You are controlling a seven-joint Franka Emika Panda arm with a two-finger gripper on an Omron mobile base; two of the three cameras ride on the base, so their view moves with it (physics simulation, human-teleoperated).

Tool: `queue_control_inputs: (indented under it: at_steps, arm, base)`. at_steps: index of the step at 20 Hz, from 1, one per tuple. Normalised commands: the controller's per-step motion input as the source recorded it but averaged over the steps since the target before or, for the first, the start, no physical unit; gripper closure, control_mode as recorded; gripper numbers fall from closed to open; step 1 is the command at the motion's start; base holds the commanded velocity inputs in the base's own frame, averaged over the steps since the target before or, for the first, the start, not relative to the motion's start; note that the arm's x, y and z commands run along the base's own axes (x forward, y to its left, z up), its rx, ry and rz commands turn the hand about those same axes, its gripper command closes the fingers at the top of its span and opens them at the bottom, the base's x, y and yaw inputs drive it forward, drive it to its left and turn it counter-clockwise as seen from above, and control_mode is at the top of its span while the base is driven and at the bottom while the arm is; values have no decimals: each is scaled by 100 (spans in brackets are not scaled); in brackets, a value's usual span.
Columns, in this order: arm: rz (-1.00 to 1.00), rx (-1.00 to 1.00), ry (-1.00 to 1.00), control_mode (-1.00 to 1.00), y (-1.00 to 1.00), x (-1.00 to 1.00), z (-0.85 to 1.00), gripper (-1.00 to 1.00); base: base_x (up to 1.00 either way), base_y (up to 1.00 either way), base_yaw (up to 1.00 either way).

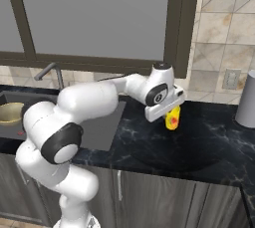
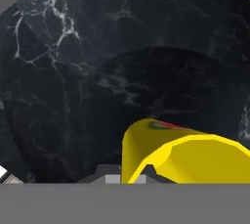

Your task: Remove the bell pepper and lemon from the sink. Then move the bowl and cup from the counter to the sink for washing.

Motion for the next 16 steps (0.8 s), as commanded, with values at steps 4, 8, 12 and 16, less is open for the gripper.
queue_control_inputs:
  at_steps: [4,8,12,16]
  arm:
    - [21,0,3,-100,52,-1,25,100]
    - [25,0,0,-100,53,-8,20,100]
    - [28,0,0,-100,52,-12,18,100]
    - [32,0,0,-100,48,-15,13,100]
  base:
    - [0,0,0]
    - [0,0,0]
    - [0,0,0]
    - [0,0,0]
